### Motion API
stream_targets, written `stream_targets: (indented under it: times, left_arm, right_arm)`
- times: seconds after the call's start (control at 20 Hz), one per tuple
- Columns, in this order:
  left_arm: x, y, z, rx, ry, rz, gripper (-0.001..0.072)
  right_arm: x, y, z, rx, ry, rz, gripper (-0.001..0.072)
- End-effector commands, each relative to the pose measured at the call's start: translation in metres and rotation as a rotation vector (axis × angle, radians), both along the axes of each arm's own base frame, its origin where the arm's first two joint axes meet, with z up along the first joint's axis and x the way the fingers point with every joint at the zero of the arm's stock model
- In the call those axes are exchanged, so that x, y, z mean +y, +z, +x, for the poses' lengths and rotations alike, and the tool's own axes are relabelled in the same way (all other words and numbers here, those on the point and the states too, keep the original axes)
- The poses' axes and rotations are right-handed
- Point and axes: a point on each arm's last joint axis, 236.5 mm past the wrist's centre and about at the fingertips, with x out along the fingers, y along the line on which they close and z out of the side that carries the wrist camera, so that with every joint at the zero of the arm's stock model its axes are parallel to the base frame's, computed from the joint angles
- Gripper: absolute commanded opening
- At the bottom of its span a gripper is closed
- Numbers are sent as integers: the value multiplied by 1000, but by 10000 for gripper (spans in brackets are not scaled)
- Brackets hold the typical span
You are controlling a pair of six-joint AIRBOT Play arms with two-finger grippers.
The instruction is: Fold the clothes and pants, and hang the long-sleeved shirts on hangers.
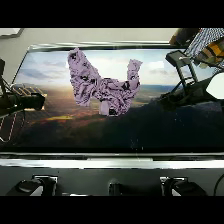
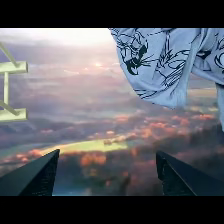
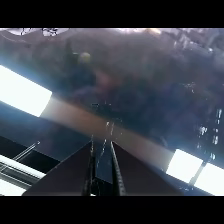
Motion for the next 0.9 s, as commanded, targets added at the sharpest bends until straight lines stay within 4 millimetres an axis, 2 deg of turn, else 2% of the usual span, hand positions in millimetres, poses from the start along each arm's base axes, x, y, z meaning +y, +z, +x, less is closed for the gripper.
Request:
stream_targets:
  times: [0.0, 0.15, 0.25, 0.35, 0.45, 0.6, 0.75, 0.85]
  left_arm:
    - [-1, -23, 14, 50, 130, -131, 712]
    - [-26, -70, 64, 118, 184, -396, 712]
    - [-45, -110, 95, 176, 203, -568, 713]
    - [-58, -157, 115, 260, 248, -693, 714]
    - [-70, -195, 126, 341, 262, -749, 714]
    - [-84, -220, 143, 384, 266, -804, 715]
    - [-93, -229, 155, 396, 258, -815, 715]
    - [-102, -234, 156, 409, 250, -813, 714]
  right_arm:
    - [0, 0, 0, -1, 3, -1, 155]
    - [0, 0, 0, -1, 3, -1, 155]
    - [0, 0, 0, -1, 3, -1, 155]
    - [1, 1, 0, -4, 3, 0, 155]
    - [1, 1, 1, -7, 2, 1, 155]
    - [1, 1, 1, -8, 3, 1, 155]
    - [2, 4, 7, -35, 0, 10, 151]
    - [4, 6, 9, -44, 2, 18, 149]
